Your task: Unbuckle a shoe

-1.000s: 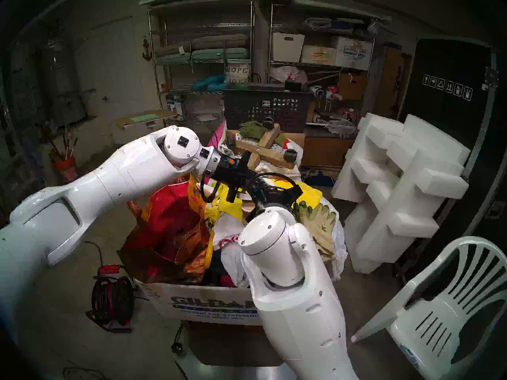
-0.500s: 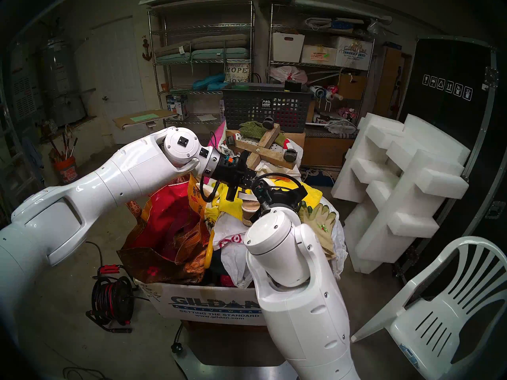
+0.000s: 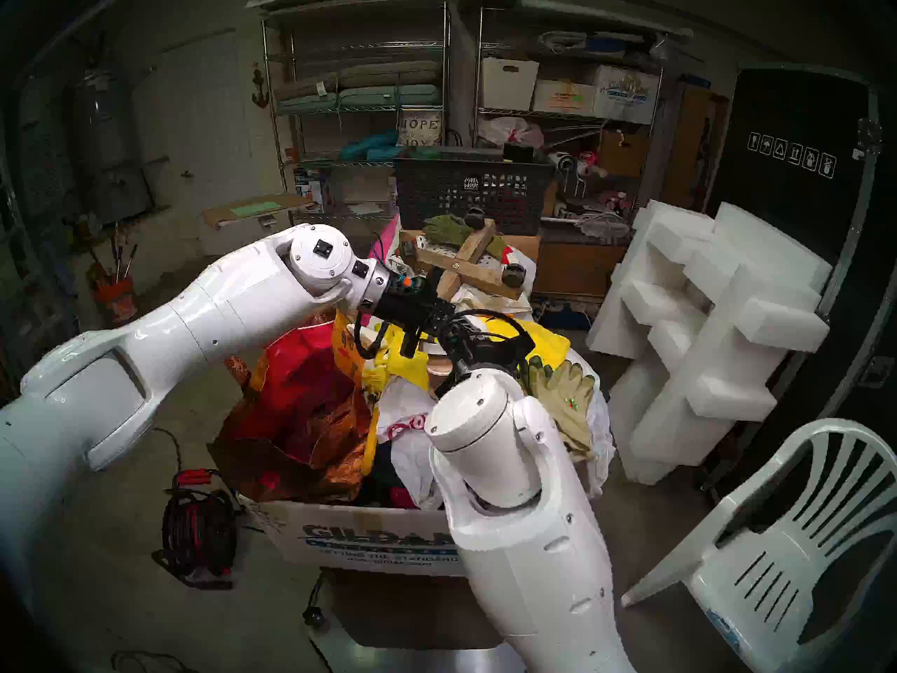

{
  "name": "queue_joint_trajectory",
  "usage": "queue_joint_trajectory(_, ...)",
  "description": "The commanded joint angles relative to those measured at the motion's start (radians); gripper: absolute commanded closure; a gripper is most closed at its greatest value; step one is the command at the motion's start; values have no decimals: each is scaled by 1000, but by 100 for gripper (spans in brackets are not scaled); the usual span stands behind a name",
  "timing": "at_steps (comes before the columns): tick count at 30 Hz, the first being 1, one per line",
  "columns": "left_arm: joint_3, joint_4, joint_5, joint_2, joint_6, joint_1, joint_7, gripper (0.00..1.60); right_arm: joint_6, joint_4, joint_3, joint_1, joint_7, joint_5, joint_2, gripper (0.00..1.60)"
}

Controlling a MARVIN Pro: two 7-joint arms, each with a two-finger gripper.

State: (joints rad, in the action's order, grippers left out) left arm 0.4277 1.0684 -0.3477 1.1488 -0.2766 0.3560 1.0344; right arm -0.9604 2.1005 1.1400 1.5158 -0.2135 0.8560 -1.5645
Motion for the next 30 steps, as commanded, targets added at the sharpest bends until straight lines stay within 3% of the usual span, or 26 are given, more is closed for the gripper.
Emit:
queue_joint_trajectory(1, 23, -15, -11, 13, 12, -21, -21, 160, 0, 45, -9, 5, 13, 6, 7, 103)
queue_joint_trajectory(8, 26, -27, -27, 22, 23, -24, -11, 160, 0, 53, -23, 17, 14, 29, 18, 101)
queue_joint_trajectory(12, 27, -31, -31, 27, 27, -27, -8, 160, 0, 49, -30, 20, 12, 32, 23, 91)
queue_joint_trajectory(30, 30, -28, -41, 27, 36, -28, 4, 160, 0, 16, -7, -4, -5, 45, 3, 88)
